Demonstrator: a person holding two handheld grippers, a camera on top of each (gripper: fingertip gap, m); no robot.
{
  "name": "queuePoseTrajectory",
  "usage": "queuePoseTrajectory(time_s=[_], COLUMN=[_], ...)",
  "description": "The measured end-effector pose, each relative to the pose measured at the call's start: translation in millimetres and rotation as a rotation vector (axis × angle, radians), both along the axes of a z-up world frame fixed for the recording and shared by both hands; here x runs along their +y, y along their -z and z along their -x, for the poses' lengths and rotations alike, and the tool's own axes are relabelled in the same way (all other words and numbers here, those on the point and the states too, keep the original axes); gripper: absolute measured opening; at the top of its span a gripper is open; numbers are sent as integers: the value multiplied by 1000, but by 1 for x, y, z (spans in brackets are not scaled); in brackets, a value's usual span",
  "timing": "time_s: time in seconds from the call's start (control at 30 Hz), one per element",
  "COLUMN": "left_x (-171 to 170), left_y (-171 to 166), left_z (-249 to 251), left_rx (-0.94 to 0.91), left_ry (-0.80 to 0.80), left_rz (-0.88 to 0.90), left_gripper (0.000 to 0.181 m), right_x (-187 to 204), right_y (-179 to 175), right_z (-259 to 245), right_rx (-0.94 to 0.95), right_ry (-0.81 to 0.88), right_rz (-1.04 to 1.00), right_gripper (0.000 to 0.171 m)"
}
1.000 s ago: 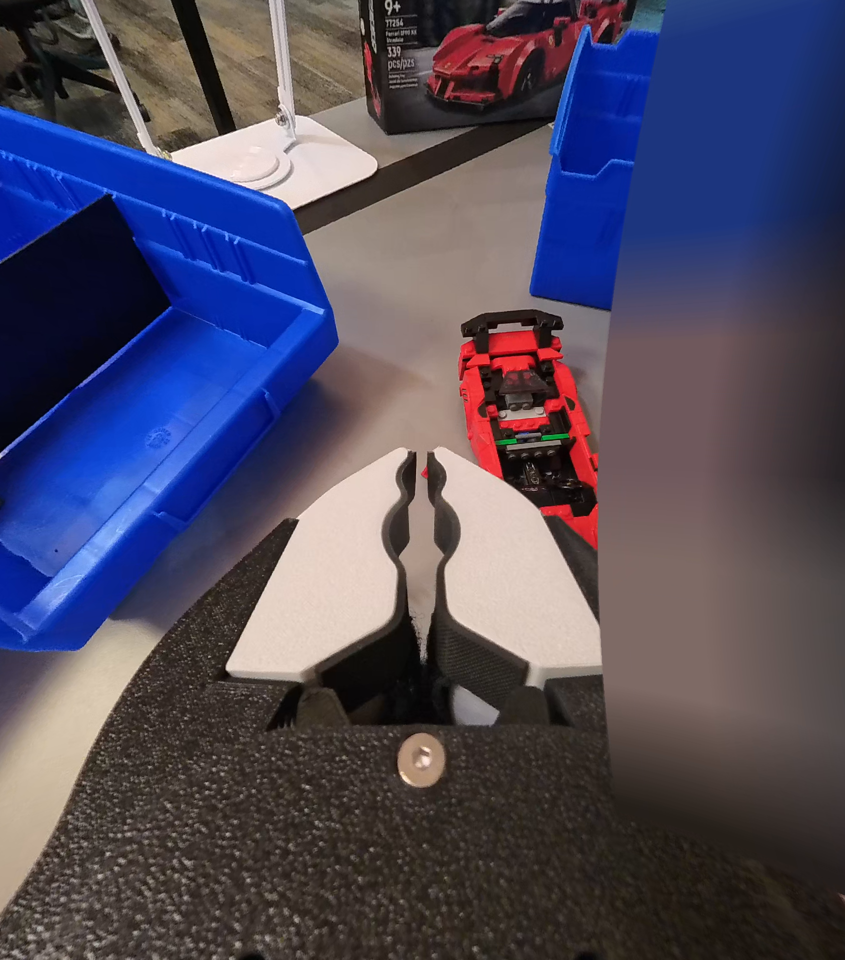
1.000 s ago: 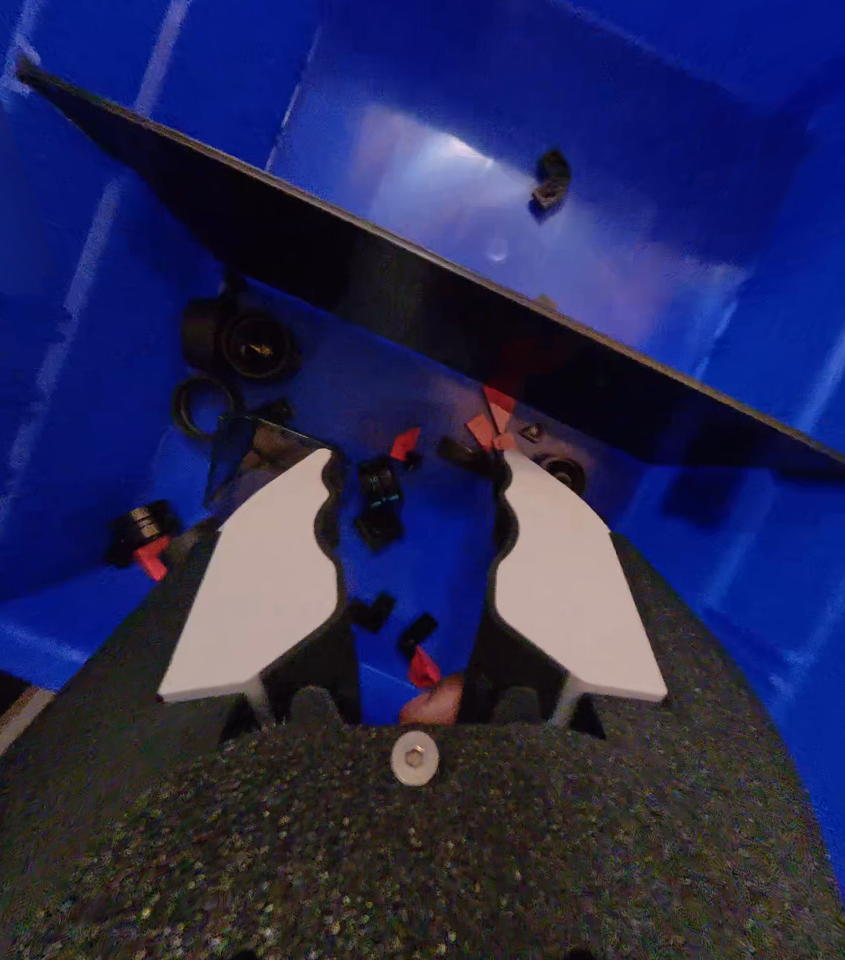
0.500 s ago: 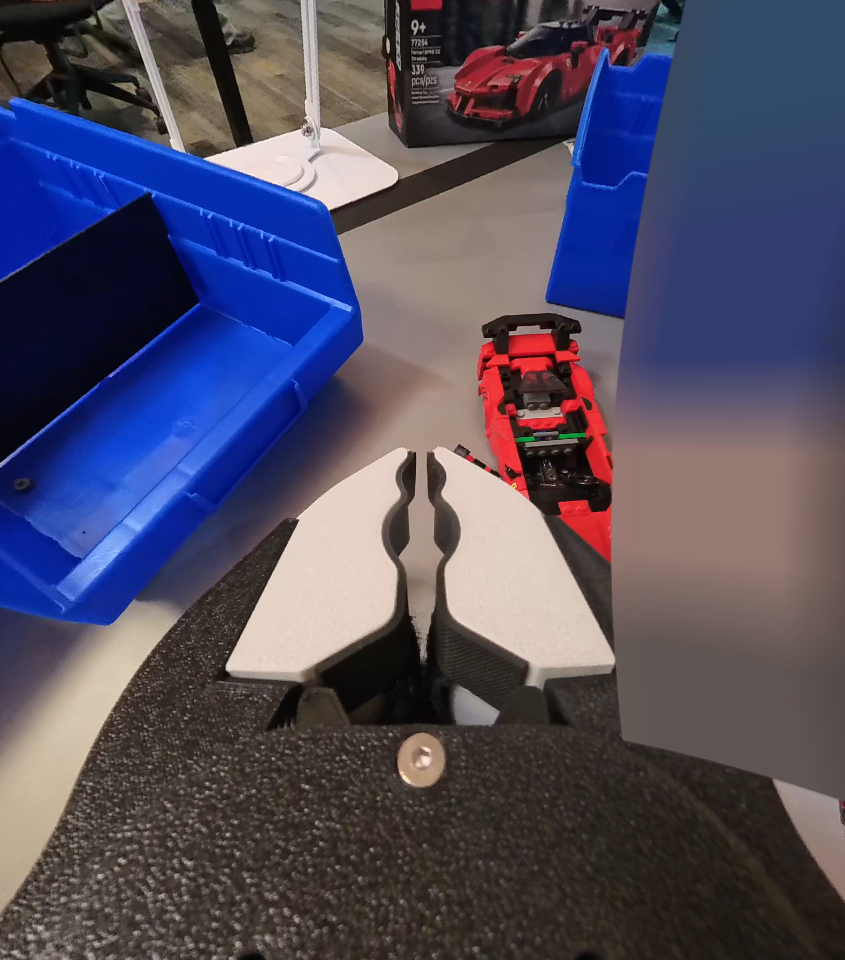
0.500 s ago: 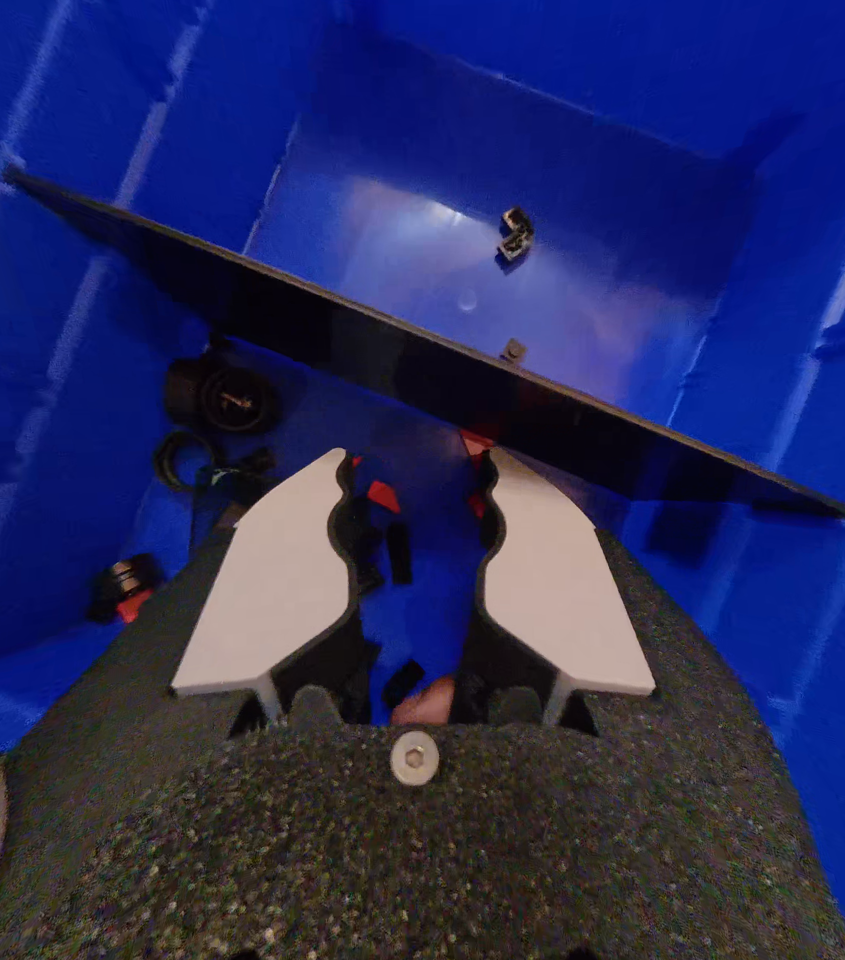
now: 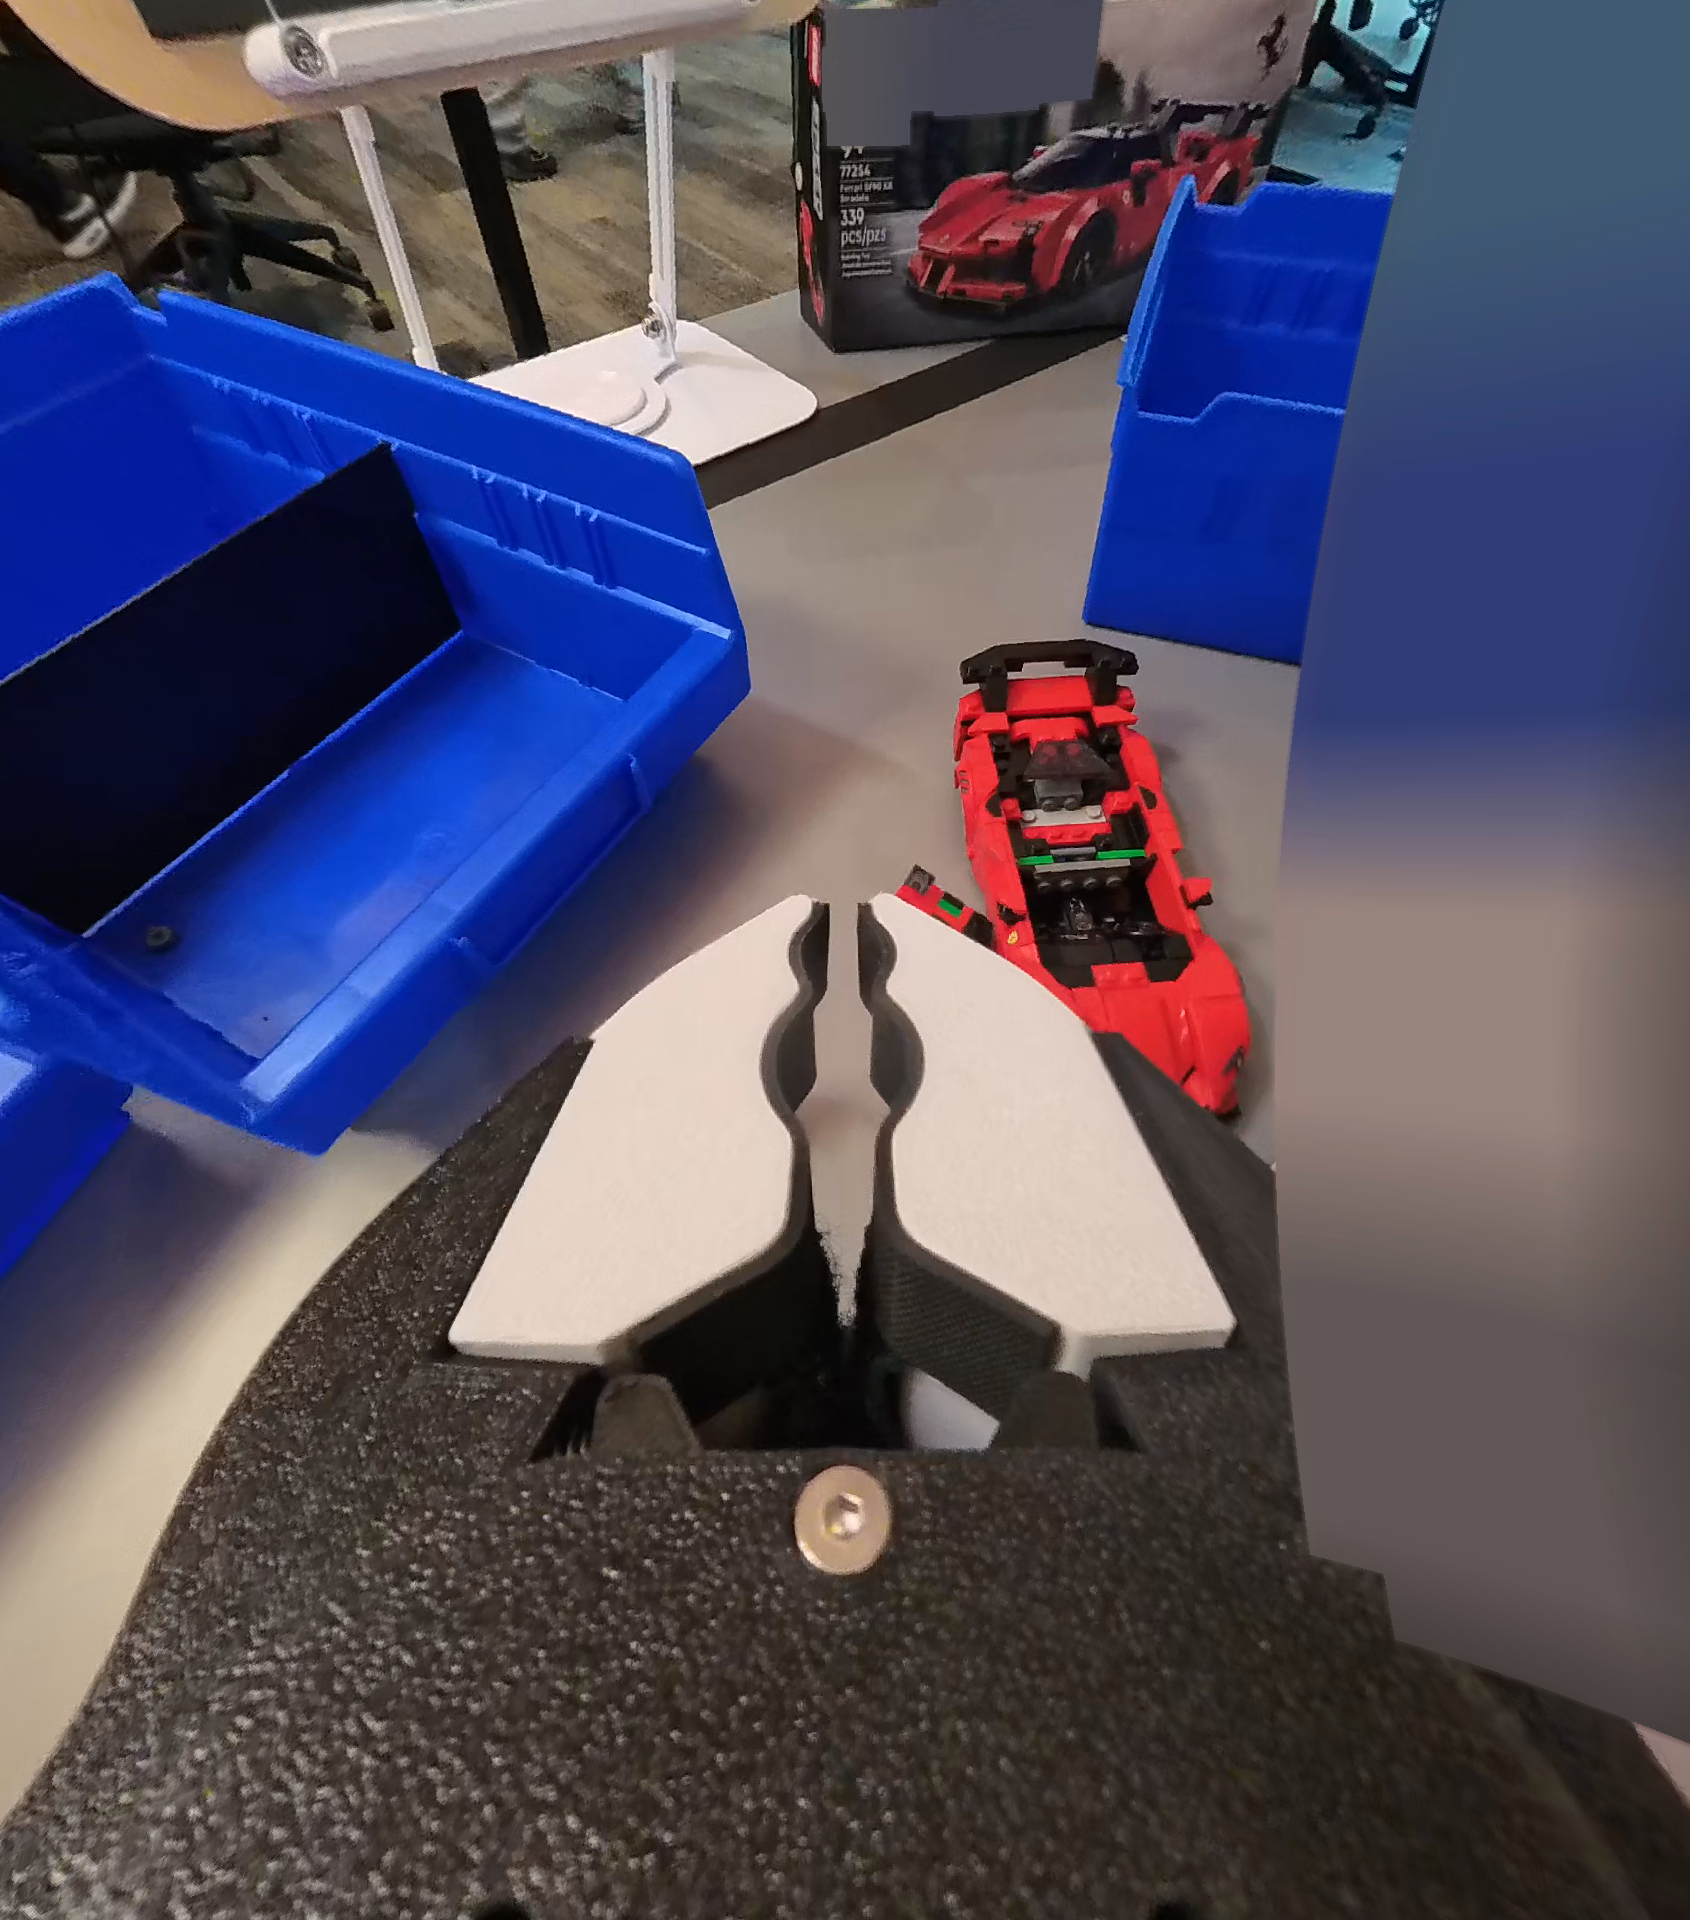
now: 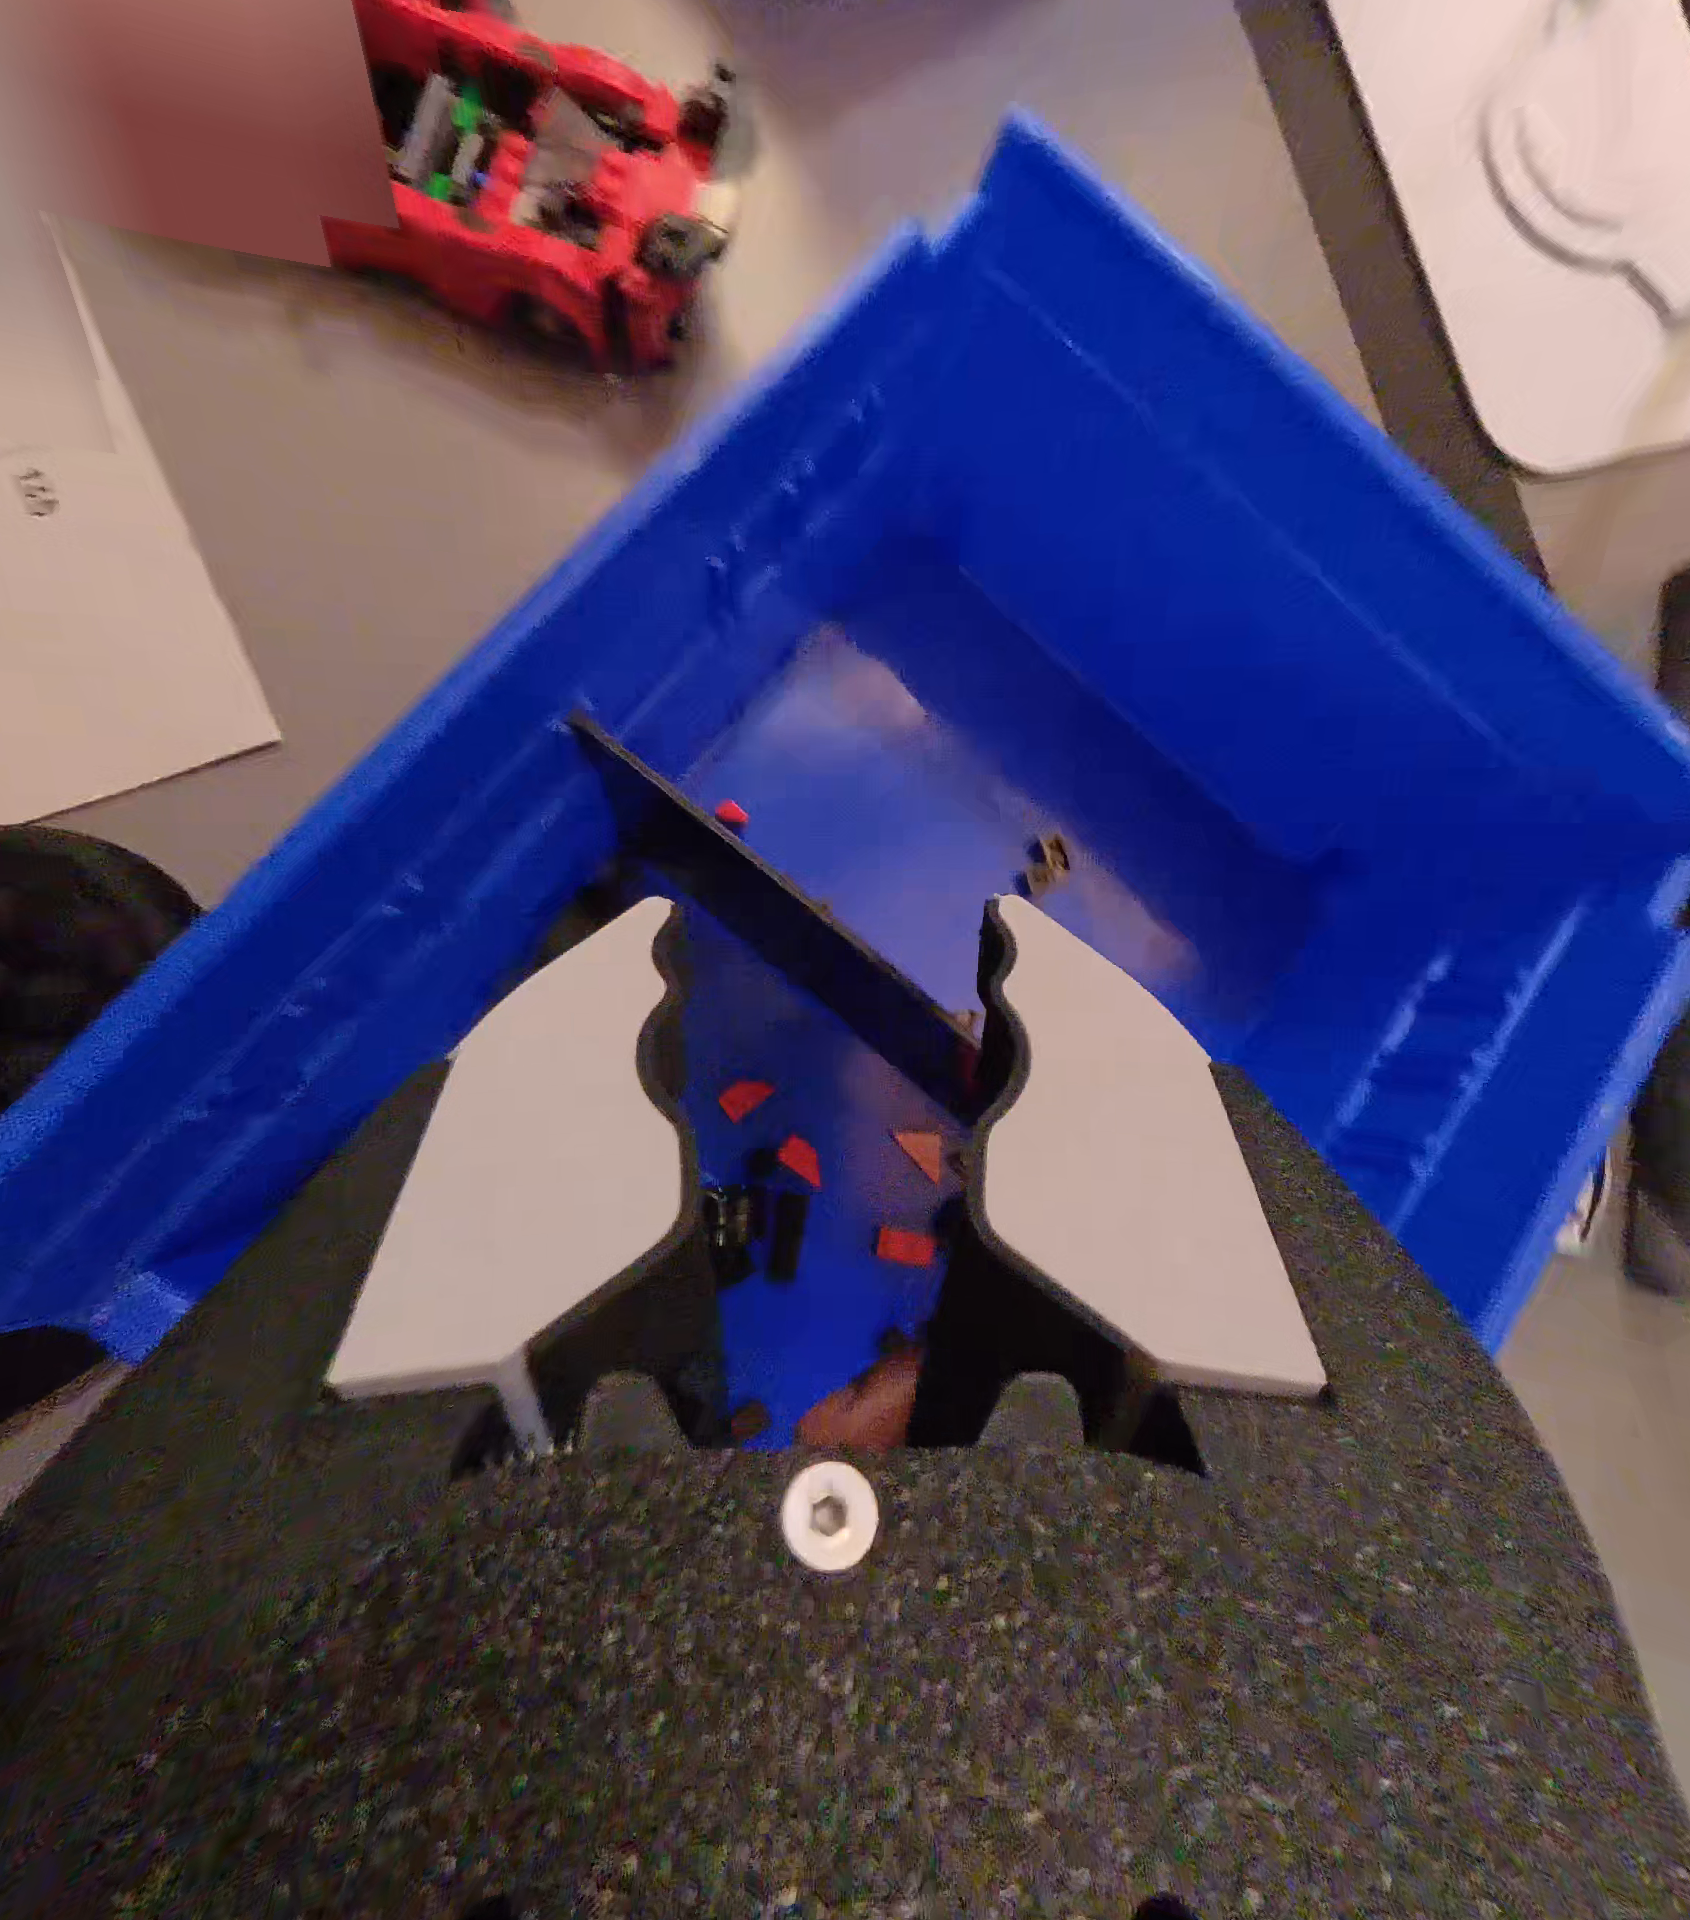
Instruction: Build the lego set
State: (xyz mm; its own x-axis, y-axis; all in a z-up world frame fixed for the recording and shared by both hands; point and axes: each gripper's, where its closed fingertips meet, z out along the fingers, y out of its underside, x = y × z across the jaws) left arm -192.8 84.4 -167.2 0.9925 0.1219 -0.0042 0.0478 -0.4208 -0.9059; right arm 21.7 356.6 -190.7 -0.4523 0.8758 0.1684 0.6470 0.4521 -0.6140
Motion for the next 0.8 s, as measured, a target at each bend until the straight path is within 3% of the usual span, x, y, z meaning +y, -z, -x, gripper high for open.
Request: queuePoseTrajectory(time_s=[0.13, 0.23, 0.43, 0.57, 0.8], left_x=[-11, -22, -21, -13, -4], left_y=[-10, -14, -18, -22, -28], left_z=[-14, -22, -48, -67, -83], left_rx=[-12, 23, -73, -96, -64], left_ry=[35, 49, 156, 241, 296], left_rz=[-36, -71, -165, -150, -130], left_gripper=[6, 9, 9, 11, 13], right_x=[-19, -24, -12, -13, -28], right_y=[27, 52, 59, 60, 60], right_z=[3, -1, 13, 7, -42], right_rx=[-172, -304, -241, -258, -487], right_ry=[-163, -223, -237, -260, -327], right_rz=[-69, -111, -290, -305, -146], right_gripper=[68, 56, 27, 24, 18])
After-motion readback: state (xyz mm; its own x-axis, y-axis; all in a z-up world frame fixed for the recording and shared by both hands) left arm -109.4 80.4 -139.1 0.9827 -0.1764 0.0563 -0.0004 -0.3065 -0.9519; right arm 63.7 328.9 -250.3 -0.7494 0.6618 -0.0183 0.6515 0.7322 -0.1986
